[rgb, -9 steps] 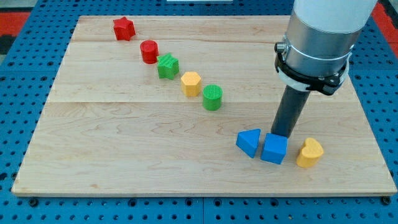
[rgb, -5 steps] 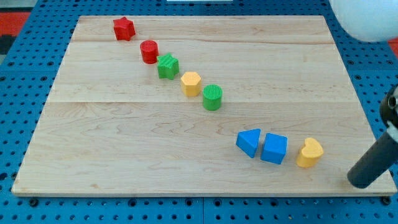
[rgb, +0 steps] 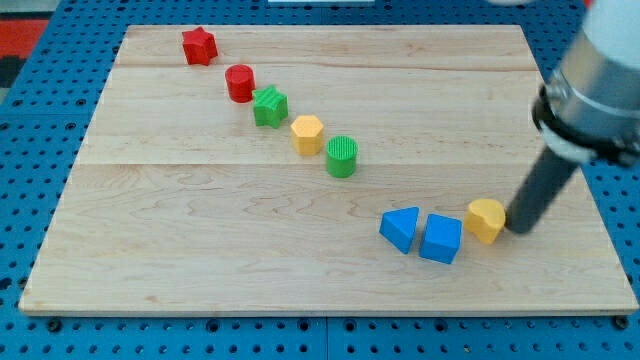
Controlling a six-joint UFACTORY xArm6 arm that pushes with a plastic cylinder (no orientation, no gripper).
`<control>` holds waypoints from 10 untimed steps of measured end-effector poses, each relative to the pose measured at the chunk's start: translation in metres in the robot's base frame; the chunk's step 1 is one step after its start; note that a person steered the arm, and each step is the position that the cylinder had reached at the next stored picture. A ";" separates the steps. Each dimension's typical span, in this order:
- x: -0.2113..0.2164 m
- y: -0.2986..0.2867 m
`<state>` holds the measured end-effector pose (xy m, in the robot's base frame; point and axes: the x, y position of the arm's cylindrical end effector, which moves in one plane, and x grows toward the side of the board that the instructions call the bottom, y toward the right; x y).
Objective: Move the yellow heart diagonal to the green circle
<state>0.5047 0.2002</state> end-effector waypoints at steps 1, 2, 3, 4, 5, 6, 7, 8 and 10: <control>-0.034 0.005; 0.019 0.072; 0.075 0.065; 0.028 0.028; -0.023 -0.006; -0.015 0.039; 0.014 0.072; 0.022 0.019; -0.024 -0.091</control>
<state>0.4804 0.1090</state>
